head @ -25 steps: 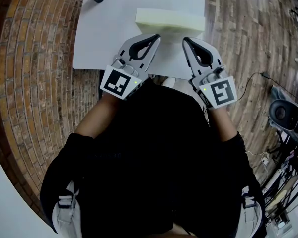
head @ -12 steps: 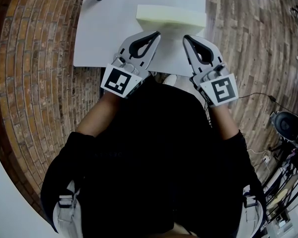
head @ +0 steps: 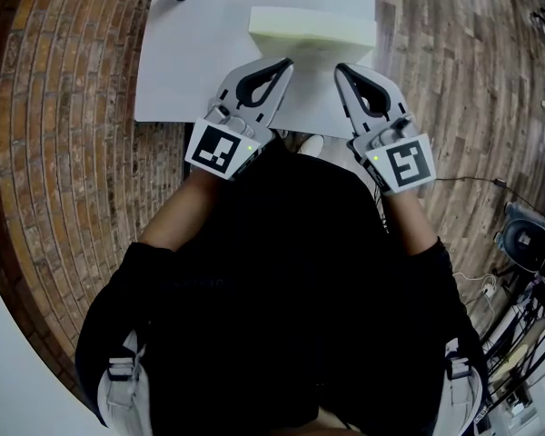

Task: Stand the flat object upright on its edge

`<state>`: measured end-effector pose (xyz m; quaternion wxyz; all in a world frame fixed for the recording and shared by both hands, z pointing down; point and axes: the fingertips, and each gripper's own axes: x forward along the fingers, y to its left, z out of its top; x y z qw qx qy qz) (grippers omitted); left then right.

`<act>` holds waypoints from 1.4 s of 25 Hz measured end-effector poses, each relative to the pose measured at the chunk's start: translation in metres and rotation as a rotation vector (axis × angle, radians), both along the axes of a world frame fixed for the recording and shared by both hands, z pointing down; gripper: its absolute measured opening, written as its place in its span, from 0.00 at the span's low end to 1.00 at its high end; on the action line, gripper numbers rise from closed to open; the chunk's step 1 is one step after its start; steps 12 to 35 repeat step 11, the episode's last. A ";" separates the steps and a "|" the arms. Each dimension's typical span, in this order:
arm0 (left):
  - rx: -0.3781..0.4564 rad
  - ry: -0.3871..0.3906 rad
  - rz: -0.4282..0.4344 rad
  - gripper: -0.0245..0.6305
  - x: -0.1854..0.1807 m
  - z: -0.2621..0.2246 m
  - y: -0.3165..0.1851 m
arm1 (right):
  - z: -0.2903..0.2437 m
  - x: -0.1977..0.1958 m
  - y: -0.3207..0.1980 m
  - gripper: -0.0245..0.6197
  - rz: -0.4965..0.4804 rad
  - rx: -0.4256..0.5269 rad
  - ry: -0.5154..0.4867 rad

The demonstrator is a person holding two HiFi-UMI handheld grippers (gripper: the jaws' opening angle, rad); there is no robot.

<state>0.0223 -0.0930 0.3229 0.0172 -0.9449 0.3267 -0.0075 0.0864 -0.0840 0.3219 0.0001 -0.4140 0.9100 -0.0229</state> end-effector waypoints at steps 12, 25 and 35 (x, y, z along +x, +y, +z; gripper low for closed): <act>0.000 0.010 0.002 0.07 0.002 0.001 0.004 | 0.004 -0.001 0.004 0.05 -0.023 -0.017 -0.012; 0.000 0.010 0.002 0.07 0.002 0.001 0.004 | 0.004 -0.001 0.004 0.05 -0.023 -0.017 -0.012; 0.000 0.010 0.002 0.07 0.002 0.001 0.004 | 0.004 -0.001 0.004 0.05 -0.023 -0.017 -0.012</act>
